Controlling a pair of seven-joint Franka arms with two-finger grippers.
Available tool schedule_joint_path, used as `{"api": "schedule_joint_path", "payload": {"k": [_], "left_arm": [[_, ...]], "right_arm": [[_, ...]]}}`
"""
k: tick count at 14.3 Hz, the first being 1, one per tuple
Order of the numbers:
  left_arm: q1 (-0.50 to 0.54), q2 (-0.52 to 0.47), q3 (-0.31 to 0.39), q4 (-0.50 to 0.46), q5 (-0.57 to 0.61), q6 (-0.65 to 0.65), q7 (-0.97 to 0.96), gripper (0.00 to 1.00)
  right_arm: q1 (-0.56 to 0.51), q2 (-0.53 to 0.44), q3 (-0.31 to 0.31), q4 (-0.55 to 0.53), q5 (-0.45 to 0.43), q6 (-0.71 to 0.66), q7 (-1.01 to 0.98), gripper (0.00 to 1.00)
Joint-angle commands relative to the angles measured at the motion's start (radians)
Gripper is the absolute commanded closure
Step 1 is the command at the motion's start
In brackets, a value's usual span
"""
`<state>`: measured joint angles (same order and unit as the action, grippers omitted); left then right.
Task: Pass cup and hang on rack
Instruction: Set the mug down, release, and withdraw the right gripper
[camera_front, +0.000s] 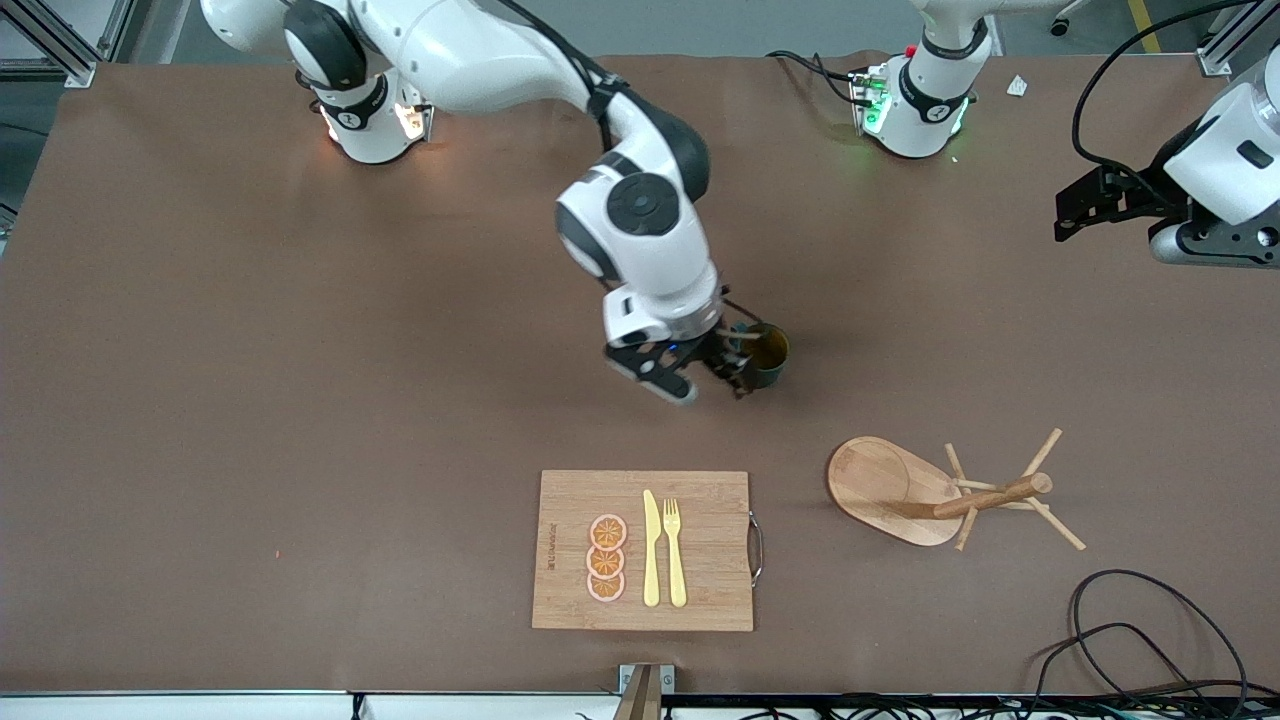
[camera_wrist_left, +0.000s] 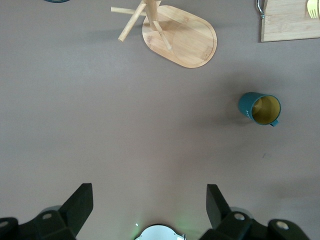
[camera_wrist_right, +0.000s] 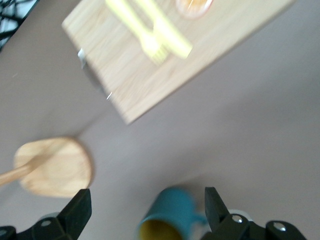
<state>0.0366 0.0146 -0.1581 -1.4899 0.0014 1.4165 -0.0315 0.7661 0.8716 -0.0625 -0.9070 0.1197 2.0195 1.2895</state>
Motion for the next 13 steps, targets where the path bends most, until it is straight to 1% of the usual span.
{"api": "schedule_joint_path", "payload": {"k": [1,4,6,7,9,10,12,13], "left_arm": [[-0.003,0.007,-0.001,0.02,-0.012,-0.002,0.001,0.0],[-0.009,0.008,-0.006,0.019,-0.009,-0.002,-0.011,0.0],[-0.009,0.008,-0.02,0.02,-0.011,-0.002,-0.015,0.0],[-0.007,0.007,-0.034,0.02,-0.012,-0.002,-0.021,0.0],[-0.007,0.007,-0.06,0.02,-0.014,-0.002,-0.098,0.0],[-0.007,0.007,-0.076,0.02,-0.014,-0.002,-0.154,0.0],[-0.009,0.007,-0.132,0.02,-0.011,-0.002,-0.31,0.0],[-0.009,0.008,-0.164,0.02,-0.005,-0.002,-0.397,0.0]], "right_arm": [[-0.17,-0.109,0.021,-0.032,0.011,-0.174,-0.256,0.0],[-0.339,-0.161,0.023,-0.043,0.014,-0.292,-0.503,0.0],[-0.434,-0.196,0.021,-0.067,0.008,-0.312,-0.594,0.0],[-0.485,-0.227,0.021,-0.096,0.006,-0.314,-0.663,0.0],[-0.569,-0.298,0.02,-0.192,0.002,-0.312,-0.826,0.0],[-0.614,-0.336,0.02,-0.238,-0.021,-0.311,-0.864,0.0],[-0.66,-0.408,0.021,-0.324,-0.073,-0.309,-0.913,0.0],[-0.681,-0.445,0.021,-0.364,-0.084,-0.305,-0.955,0.0]]}}
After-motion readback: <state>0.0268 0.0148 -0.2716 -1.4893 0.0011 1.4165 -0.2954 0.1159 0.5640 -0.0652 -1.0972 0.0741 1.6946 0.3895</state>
